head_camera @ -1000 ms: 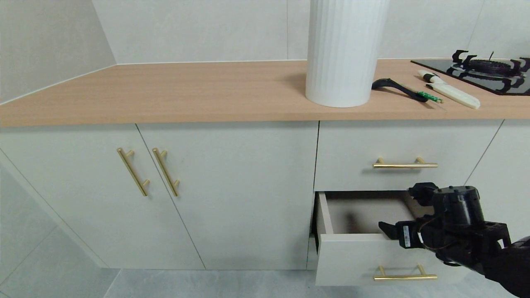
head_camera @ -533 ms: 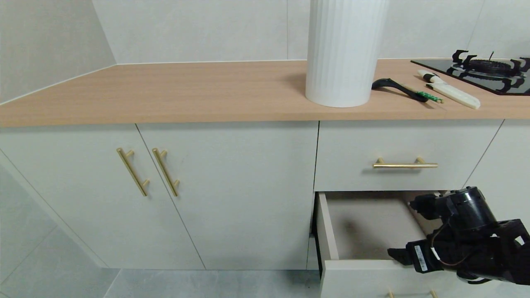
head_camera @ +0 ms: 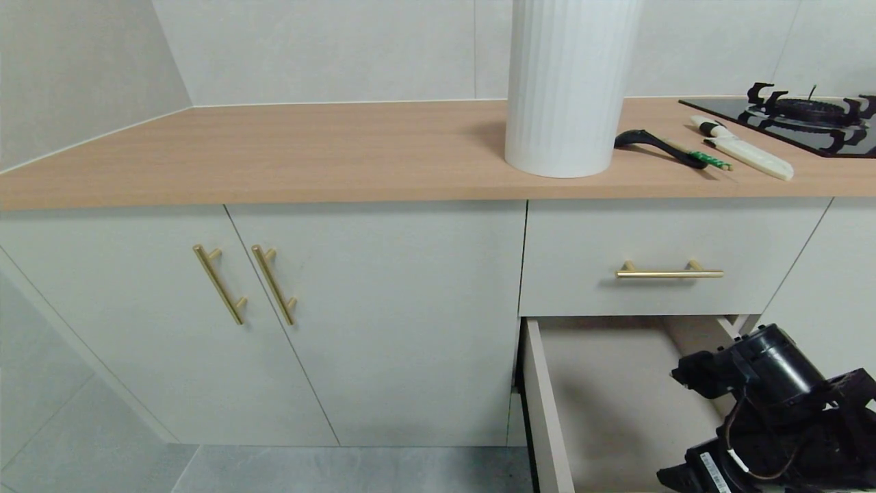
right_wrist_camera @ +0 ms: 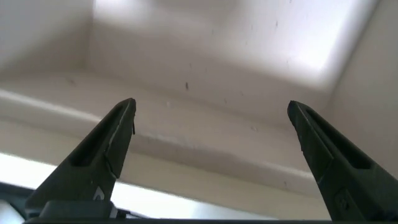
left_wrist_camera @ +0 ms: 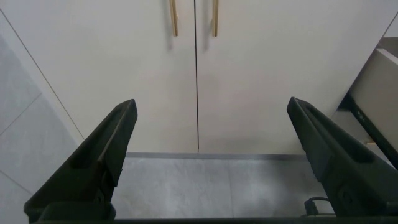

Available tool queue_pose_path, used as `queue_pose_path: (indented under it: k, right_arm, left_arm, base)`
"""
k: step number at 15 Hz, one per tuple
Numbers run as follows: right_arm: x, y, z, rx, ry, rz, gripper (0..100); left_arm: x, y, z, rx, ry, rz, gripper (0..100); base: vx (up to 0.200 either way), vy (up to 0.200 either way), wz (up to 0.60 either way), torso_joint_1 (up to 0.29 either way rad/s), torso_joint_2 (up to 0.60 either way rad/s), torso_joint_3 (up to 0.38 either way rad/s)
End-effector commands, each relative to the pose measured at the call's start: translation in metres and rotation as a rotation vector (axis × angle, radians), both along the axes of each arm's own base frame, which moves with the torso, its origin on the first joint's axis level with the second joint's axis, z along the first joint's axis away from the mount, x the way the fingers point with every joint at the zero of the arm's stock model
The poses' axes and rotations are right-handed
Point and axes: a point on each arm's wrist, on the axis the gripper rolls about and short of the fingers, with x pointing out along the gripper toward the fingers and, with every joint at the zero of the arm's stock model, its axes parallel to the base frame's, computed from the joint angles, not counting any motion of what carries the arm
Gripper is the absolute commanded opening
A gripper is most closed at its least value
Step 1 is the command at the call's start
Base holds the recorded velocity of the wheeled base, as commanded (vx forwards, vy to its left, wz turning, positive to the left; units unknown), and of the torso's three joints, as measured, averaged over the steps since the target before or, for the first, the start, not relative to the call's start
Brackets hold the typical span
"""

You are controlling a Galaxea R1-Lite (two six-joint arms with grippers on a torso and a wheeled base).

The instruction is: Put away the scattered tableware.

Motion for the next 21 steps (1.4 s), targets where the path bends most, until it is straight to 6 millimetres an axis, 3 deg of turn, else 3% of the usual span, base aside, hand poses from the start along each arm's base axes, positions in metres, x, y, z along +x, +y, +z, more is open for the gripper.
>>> queue_pose_path:
  k: [1, 6, 9, 13, 14, 15, 17, 21]
  right_arm:
    - [-0.004, 0.0, 0.002, -0.027, 0.03, 0.025, 100]
    - [-0.018, 0.0, -0.002, -0.101, 0.14, 0.095, 100]
    - [-0.013, 0.003, 0.004, -0.09, 0.107, 0.081, 100]
    - [-0.01, -0.003, 0.046, 0.05, -0.072, -0.037, 100]
    - [-0.01, -0.003, 0.047, 0.053, -0.076, -0.038, 100]
    - [-0.014, -0.009, 0.068, 0.123, -0.211, -0.055, 100]
    - [-0.023, -0.014, 0.085, 0.179, -0.321, -0.058, 100]
    - [-0.034, -0.021, 0.098, 0.207, -0.387, -0.061, 100]
  left_arm:
    - [0.0, 0.0, 0.0, 0.0, 0.002, 0.001, 100]
    - [0.0, 0.0, 0.0, 0.0, 0.002, 0.001, 100]
    - [0.0, 0.0, 0.0, 0.0, 0.002, 0.001, 100]
    - [0.0, 0.0, 0.0, 0.0, 0.002, 0.001, 100]
    - [0.0, 0.0, 0.0, 0.0, 0.002, 0.001, 100]
    - [0.0, 0.0, 0.0, 0.0, 0.002, 0.001, 100]
    - [0.0, 0.0, 0.0, 0.0, 0.002, 0.001, 100]
    - [0.0, 0.0, 0.0, 0.0, 0.002, 0.001, 100]
  base:
    - [0.0, 0.0, 0.0, 0.0, 0.0, 0.0]
    - [0.0, 0.0, 0.0, 0.0, 0.0, 0.0]
    - [0.0, 0.0, 0.0, 0.0, 0.0, 0.0]
    - [0.0, 0.0, 0.0, 0.0, 0.0, 0.0]
    - [0.0, 0.0, 0.0, 0.0, 0.0, 0.0]
    - [0.0, 0.0, 0.0, 0.0, 0.0, 0.0]
    - [0.0, 0.0, 0.0, 0.0, 0.0, 0.0]
    - [0.0, 0.0, 0.0, 0.0, 0.0, 0.0]
